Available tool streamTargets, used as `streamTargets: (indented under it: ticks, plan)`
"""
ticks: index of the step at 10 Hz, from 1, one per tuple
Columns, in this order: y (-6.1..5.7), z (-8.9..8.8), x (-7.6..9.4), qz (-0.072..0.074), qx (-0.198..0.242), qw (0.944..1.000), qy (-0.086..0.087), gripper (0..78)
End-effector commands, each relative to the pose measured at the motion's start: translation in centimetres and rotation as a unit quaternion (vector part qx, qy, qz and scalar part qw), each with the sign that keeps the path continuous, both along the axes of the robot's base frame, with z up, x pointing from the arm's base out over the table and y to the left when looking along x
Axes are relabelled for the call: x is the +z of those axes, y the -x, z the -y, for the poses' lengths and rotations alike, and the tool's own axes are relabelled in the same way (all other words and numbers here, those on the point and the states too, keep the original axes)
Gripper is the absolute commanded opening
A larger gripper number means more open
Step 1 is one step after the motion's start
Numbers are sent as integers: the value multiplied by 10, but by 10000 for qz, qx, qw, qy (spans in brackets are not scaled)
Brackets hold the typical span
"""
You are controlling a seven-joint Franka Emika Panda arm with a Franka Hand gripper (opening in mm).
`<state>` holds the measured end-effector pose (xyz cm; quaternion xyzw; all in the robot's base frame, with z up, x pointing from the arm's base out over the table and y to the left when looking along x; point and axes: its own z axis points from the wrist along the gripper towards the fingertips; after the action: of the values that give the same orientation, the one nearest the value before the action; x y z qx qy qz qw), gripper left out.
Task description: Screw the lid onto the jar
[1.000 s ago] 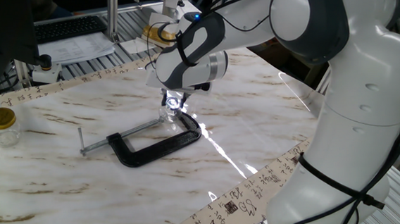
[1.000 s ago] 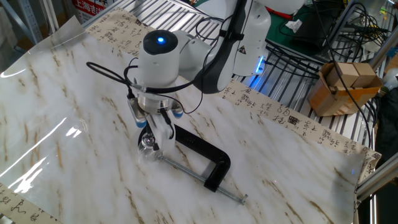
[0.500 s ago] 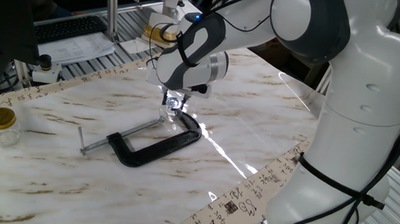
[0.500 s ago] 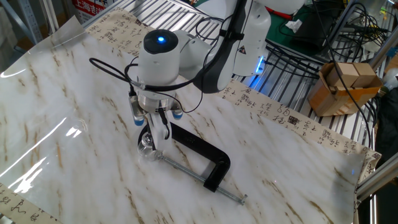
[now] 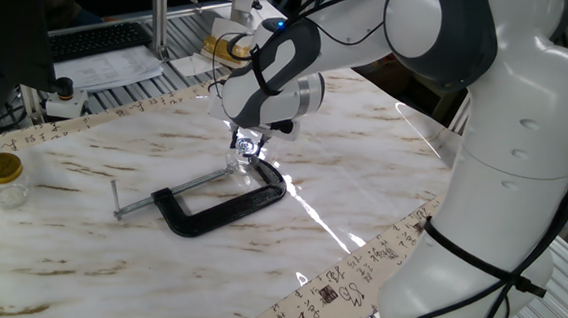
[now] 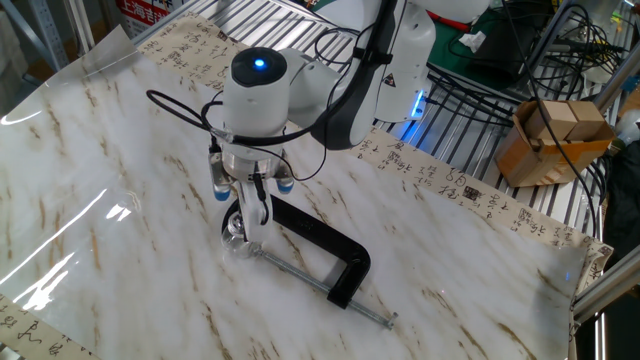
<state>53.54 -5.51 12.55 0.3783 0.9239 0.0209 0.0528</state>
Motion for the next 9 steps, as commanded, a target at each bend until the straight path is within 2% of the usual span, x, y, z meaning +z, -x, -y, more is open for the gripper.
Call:
streamTargets:
  ticks: [1, 8, 9]
  plan:
    - [2, 3, -2, -23, -262, 9997, -11, 12]
    - [2, 3, -2, 33, -934, 9956, -83, 12]
    - [2, 3, -2, 33, -934, 9956, -83, 774]
